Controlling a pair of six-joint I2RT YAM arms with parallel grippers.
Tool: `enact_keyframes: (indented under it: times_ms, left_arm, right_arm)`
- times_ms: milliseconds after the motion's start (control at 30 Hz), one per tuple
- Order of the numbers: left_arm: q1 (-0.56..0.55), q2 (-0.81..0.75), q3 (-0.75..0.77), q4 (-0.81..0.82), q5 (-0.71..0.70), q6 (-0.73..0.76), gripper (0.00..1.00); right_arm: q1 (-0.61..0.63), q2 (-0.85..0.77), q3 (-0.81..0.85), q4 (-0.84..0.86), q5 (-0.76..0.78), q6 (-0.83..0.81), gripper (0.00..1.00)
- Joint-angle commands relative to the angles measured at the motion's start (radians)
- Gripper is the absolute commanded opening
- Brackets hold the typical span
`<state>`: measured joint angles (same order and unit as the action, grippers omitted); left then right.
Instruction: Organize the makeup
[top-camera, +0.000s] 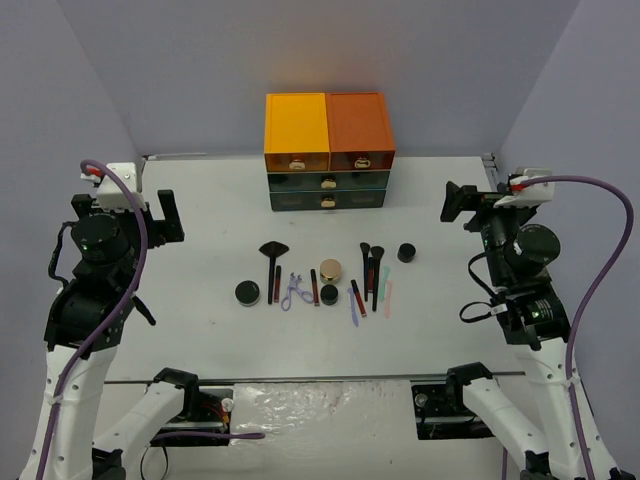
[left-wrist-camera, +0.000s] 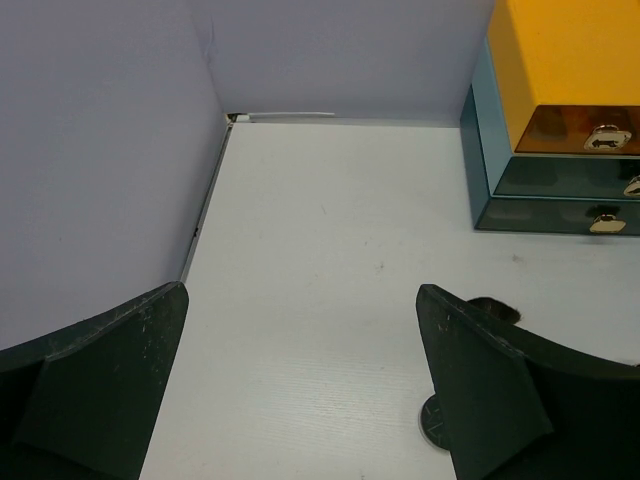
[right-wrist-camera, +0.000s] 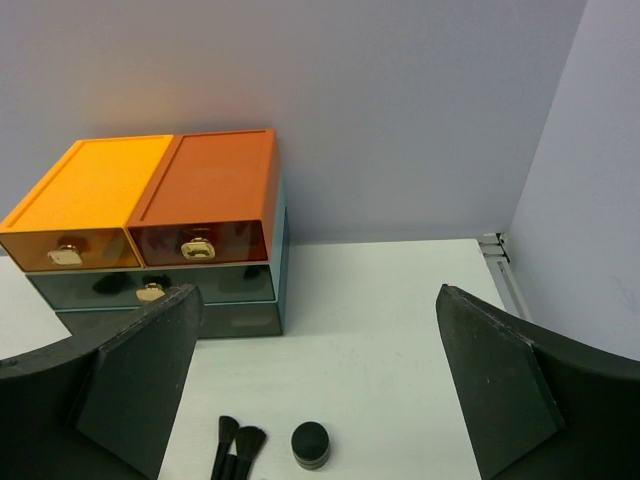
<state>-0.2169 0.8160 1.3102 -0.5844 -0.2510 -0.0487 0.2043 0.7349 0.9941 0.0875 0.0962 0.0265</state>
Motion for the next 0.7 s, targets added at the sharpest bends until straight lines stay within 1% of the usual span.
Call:
enact_keyframes:
  times_ms: [0,33,133,267,367,467,533,600,667]
  left_arm:
    - [-0.004,0.013,-0.005,0.084,0.015,-0.025,0.97]
    - [-0.004,0.015,-0.010,0.084,0.017,-0.028,0.97]
    - [-0.004,0.018,-0.025,0.088,0.024,-0.034,0.97]
    - [-0.004,0.023,-0.053,0.096,0.022,-0.042,0.97]
    - [-0.004,0.020,-0.080,0.103,0.021,-0.046,0.97]
    - [-0.004,0.015,-0.114,0.102,0.009,-0.048,0.97]
    - [-0.004,0.007,-0.136,0.101,-0.003,-0.048,0.97]
    - [-0.003,-0.006,-0.175,0.101,-0.017,-0.051,0.97]
    - [-0.002,-0.015,-0.204,0.106,-0.035,-0.058,0.97]
  right_arm:
    - [0.007,0.026,-0.004,0.097,0.056,0.073,1.00]
    - [0.007,0.030,-0.006,0.097,0.065,0.087,1.00]
    - [0.007,0.055,-0.025,0.099,-0.003,0.082,1.00]
    - [0.012,0.140,-0.029,0.101,-0.074,0.108,1.00]
    - [0.041,0.224,-0.027,0.109,-0.084,0.156,1.00]
    - [0.097,0.290,-0.041,0.152,-0.025,0.191,1.00]
    - [0.168,0.330,-0.053,0.206,0.020,0.205,1.00]
    - [0.222,0.412,-0.054,0.246,0.072,0.218,1.00]
    - [0.270,0.492,-0.050,0.296,0.089,0.234,1.00]
